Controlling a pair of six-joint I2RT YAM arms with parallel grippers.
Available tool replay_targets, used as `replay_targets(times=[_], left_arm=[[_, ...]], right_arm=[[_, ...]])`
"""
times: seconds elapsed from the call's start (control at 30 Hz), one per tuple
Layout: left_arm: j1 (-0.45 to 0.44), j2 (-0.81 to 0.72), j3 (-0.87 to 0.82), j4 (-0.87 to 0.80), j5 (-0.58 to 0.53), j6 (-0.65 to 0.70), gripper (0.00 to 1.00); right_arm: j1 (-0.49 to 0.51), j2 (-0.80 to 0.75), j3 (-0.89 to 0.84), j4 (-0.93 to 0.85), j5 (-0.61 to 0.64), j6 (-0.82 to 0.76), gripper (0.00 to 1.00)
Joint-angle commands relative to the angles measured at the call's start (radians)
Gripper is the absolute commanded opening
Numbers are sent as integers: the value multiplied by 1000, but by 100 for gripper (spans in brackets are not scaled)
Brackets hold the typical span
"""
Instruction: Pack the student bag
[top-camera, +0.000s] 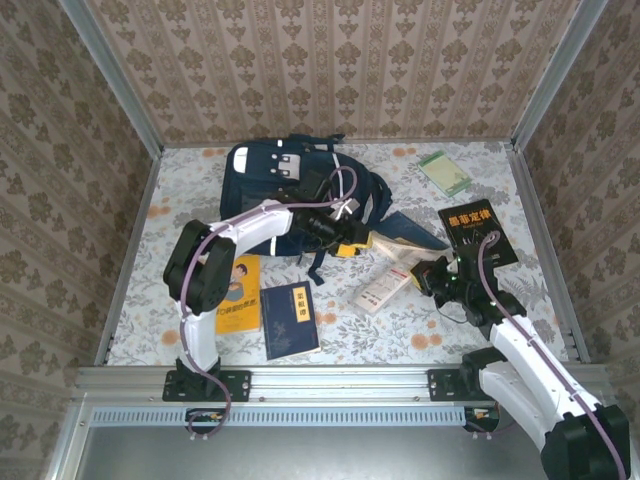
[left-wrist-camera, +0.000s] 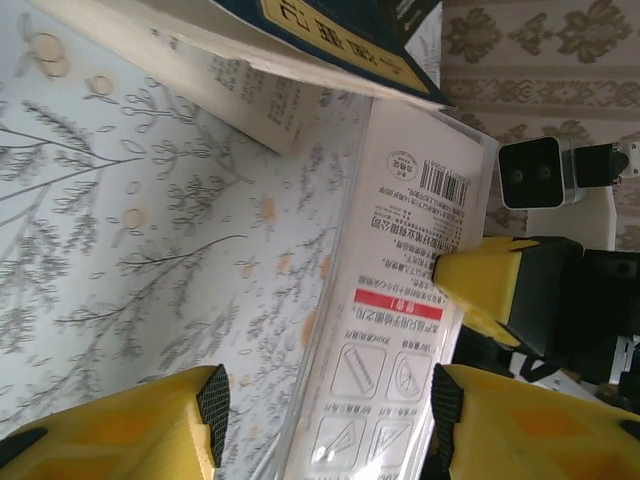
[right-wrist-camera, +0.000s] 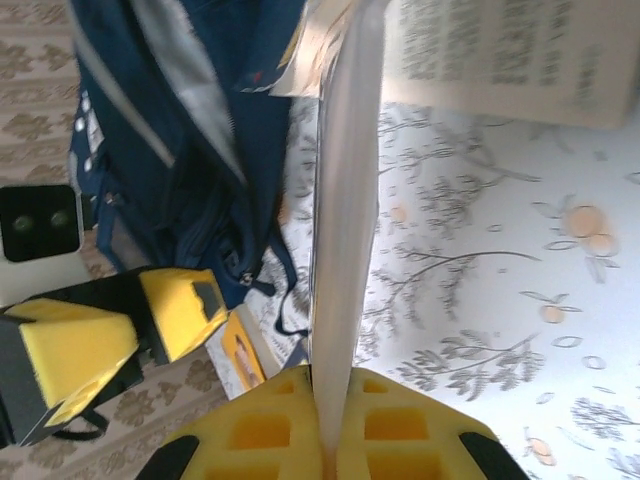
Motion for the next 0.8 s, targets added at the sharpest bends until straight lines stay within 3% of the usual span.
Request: replay_targets(times=[0.0,0.23,0.43,0.77], left_arm=[[-16,-1,4,82,51,-83,59],[-34,0,-19,179,79,-161,58],[-37,-5,-92,469,153,-369,52],[-18,21,-166,930,214,-691,12]], right_arm=[[23,21,53,153,-24,-16,3],[38,46,66,294,23,-52,0],[42,93,71,385,86,-57,0],[40,178,118,418,109,-65,0]])
